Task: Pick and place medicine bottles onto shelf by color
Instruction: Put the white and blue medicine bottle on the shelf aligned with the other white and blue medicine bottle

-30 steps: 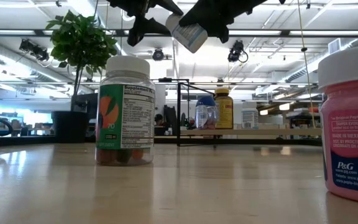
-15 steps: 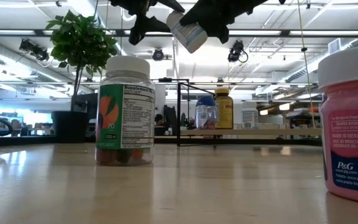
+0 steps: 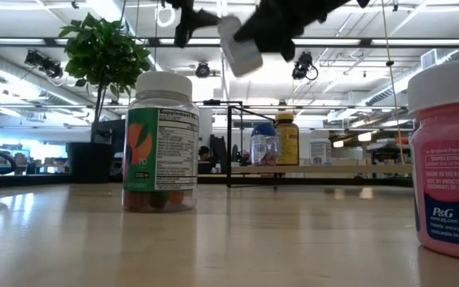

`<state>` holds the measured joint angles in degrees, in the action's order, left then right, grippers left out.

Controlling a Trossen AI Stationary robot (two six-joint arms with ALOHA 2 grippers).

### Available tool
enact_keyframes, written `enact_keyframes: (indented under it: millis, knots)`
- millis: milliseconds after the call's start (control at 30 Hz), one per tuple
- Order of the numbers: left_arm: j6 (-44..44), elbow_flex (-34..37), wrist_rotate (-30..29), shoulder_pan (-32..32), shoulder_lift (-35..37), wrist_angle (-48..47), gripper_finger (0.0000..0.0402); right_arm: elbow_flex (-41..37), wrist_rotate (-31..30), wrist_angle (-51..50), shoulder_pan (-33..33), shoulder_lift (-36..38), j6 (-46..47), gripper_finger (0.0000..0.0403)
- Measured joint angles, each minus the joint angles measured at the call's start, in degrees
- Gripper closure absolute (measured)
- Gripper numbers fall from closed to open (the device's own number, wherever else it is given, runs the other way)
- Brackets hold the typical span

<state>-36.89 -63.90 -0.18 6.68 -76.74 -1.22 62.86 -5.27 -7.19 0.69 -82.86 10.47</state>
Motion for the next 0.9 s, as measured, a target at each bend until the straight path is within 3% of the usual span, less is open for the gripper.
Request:
enact_keyframes:
  millis: [600,900]
  knots:
    - [0.1,0.0,0.2,-0.2,0.0,-1.2,0.0209,0.1,-0.6,0.6,0.4,0.0,2.3,0.0224]
    - [0.3,-0.1,-0.2,-0.1,0.3,-3.5,0.0214,0.0,-0.5,7.0,1.6,0.2,7.5,0.0224]
